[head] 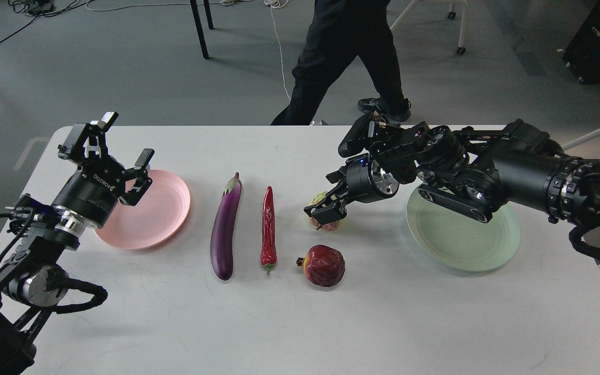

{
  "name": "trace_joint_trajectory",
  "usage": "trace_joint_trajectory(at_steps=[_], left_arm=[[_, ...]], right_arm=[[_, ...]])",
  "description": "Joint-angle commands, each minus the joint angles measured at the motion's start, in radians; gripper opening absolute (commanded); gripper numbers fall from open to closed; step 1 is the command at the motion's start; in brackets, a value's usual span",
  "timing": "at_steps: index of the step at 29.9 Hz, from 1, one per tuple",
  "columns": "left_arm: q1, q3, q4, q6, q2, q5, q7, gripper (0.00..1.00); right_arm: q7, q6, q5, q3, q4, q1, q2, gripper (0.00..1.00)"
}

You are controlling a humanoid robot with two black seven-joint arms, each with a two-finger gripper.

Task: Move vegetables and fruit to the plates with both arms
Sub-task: 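Grasp the pale fig-like fruit with the right gripper and lift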

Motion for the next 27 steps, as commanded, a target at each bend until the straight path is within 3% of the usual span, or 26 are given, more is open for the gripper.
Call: trace_joint_trajectory(at_steps=[1,9,15,24,27], left_arm=[[0.000,0.000,0.000,0.000,-0.002,0.000,0.000,0.99],[0.000,0.000,-0.003,-0.002,0.000,0.000,-0.001,0.99],[0.000,-0.002,-0.007,-0.002,-0.002,0.000,0.000,0.99],[0.001,-0.002,-0.012,0.000,-0.003,0.000,0.000,0.99],[0.001,-0.002,-0.014,0.000,-0.006,0.000,0.000,0.99]], right_arm=[[0.000,-0.008,0.000,-0.004,-0.033,-0.018,0.026,0.99],[0.000,-0.046,0.000,-0.049,-0.068,-0.037,0.050,0.98],[0.000,-0.062,0.002,-0.070,-0.097,-0.053,0.072,0.89],[0.000,-0.062,0.003,-0.081,-0.097,-0.055,0.072,0.46],[0.000,-0.062,0.005,-0.083,-0.088,-0.041,0.060,0.40]])
